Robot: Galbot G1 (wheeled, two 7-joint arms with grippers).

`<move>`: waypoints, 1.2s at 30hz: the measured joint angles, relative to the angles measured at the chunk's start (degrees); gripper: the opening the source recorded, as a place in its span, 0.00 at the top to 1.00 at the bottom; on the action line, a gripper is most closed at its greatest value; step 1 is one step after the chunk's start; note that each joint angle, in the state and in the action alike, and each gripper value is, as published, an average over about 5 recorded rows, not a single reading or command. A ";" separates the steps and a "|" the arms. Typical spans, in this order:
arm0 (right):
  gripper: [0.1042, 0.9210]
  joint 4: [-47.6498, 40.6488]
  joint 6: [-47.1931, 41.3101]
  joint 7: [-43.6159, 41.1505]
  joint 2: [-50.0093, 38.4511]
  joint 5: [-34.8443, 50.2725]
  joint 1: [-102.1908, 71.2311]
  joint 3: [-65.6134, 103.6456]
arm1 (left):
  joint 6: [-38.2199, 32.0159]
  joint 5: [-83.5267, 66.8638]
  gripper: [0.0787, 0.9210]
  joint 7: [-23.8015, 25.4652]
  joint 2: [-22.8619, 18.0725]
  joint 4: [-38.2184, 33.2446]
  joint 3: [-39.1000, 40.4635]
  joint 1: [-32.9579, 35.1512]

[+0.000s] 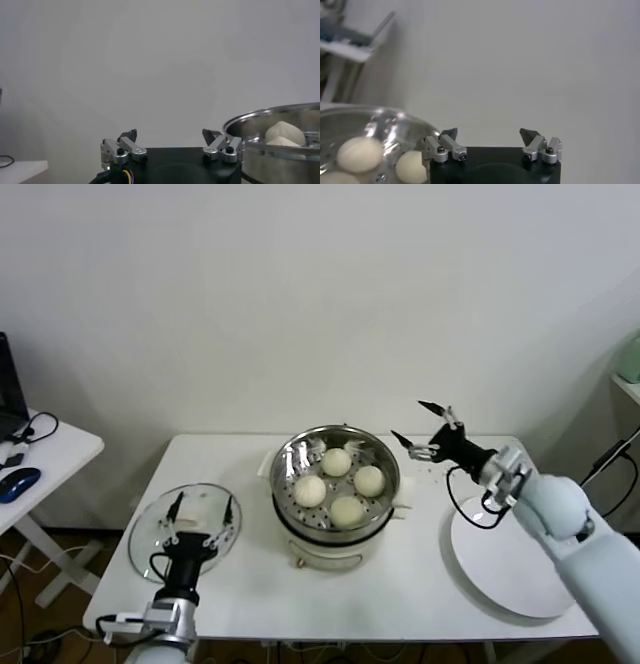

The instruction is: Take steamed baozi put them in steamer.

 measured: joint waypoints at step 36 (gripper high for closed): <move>0.12 5.73 13.99 5.99 33.21 -4.28 -37.74 22.37 | 1.80 -8.04 0.12 5.99 -1.19 -2.16 -5.71 1.65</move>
